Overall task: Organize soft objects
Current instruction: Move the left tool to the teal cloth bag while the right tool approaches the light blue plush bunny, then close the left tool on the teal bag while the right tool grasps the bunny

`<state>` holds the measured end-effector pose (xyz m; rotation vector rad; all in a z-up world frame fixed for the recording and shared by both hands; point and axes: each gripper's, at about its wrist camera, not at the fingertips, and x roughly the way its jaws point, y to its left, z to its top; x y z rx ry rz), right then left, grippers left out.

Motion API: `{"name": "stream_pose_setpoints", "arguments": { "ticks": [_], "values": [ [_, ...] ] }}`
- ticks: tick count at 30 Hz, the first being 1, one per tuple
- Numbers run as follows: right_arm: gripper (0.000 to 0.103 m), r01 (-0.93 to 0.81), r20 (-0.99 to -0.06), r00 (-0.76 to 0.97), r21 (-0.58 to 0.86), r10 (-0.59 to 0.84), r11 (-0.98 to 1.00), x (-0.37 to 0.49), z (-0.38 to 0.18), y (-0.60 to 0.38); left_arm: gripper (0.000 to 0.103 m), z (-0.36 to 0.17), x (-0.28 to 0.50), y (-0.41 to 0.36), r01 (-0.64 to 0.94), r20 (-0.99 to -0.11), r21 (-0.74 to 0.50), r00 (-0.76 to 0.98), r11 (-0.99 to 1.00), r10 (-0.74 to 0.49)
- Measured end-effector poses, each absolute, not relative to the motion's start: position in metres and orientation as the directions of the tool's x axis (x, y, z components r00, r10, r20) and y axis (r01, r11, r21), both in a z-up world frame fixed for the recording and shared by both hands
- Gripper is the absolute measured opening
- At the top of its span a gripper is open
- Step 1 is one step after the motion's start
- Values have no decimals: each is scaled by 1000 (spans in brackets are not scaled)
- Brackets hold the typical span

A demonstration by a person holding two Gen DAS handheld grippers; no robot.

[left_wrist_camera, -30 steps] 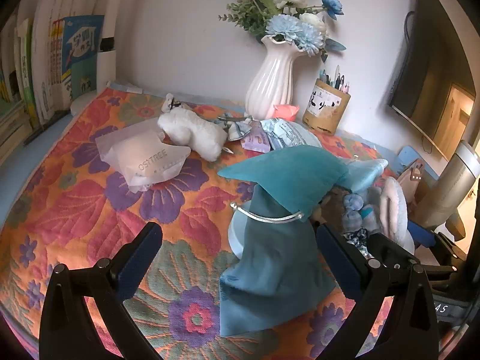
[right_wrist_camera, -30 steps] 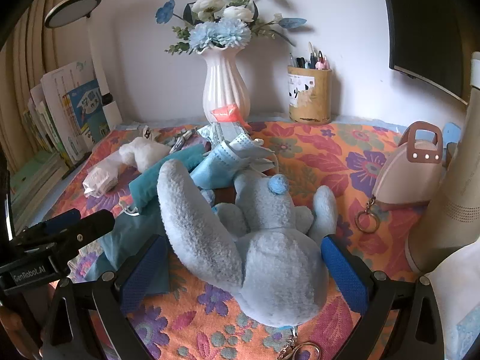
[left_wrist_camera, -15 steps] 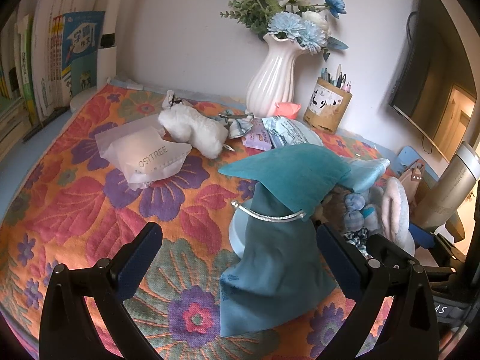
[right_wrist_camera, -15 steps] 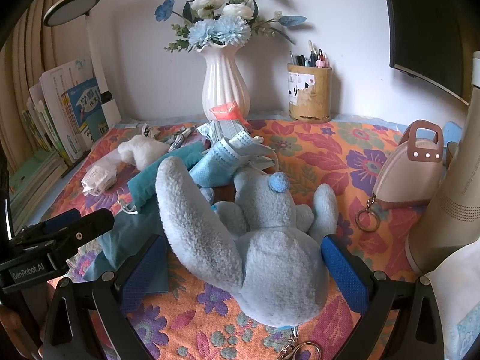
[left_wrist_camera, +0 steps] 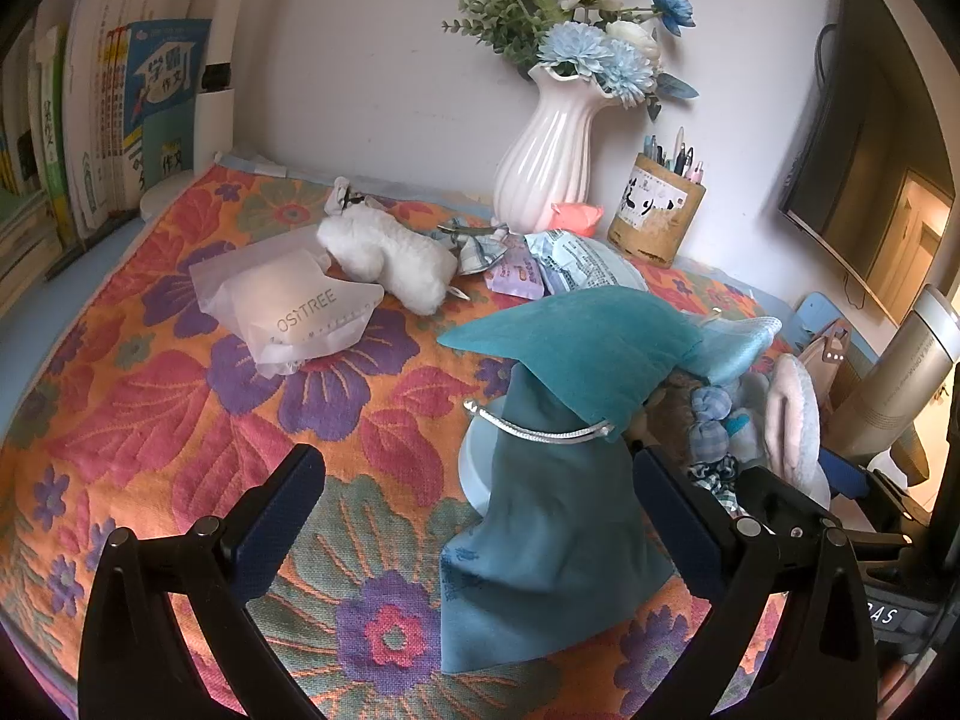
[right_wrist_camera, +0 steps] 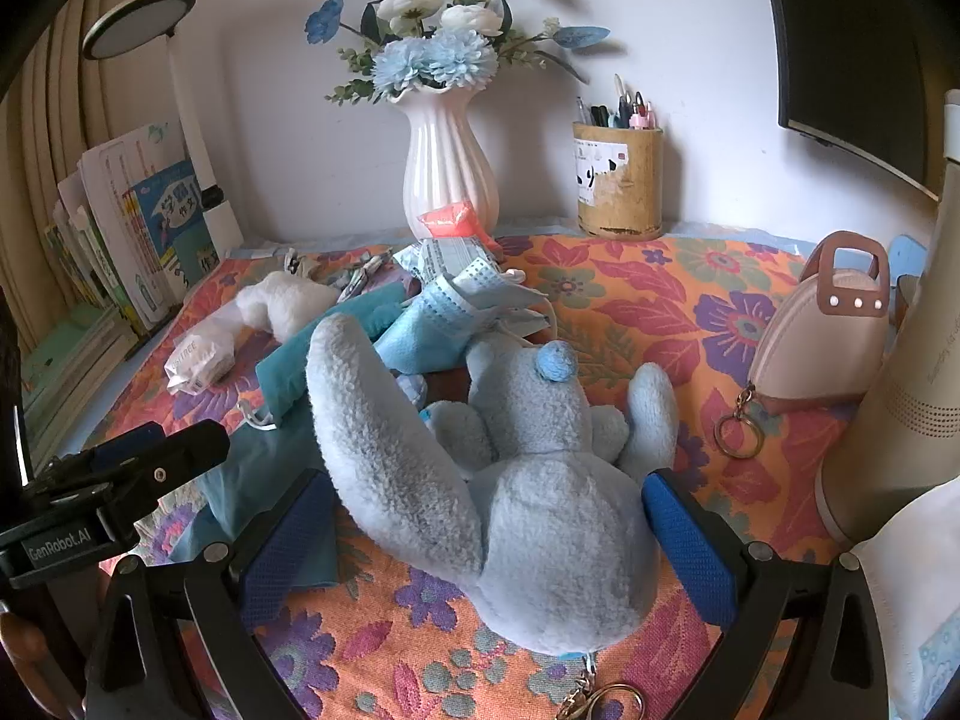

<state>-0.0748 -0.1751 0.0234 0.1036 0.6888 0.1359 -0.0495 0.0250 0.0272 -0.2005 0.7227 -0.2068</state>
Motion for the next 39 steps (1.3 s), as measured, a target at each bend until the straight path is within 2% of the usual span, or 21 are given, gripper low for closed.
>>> {"name": "stream_pose_setpoints", "arguments": {
  "ticks": [27, 31, 36, 39],
  "values": [
    [103, -75, -612, 773, 167, 163, 983, -79, 25, -179, 102, 27, -51, 24, 118, -629, -256, 733, 960, -258],
    [103, -49, -558, 813, 223, 168, 974, -95, 34, -192, 102, 37, -55, 16, 150, -633, -217, 730, 965, -256],
    [103, -72, -592, 770, 290, 237, 954, -112, 28, -206, 102, 69, -54, -5, 249, -662, -60, 715, 967, -225],
    [103, -70, -624, 743, 287, 242, 955, -108, 25, -211, 101, 70, -33, -13, 323, -711, -47, 654, 945, -259]
  ]
}}
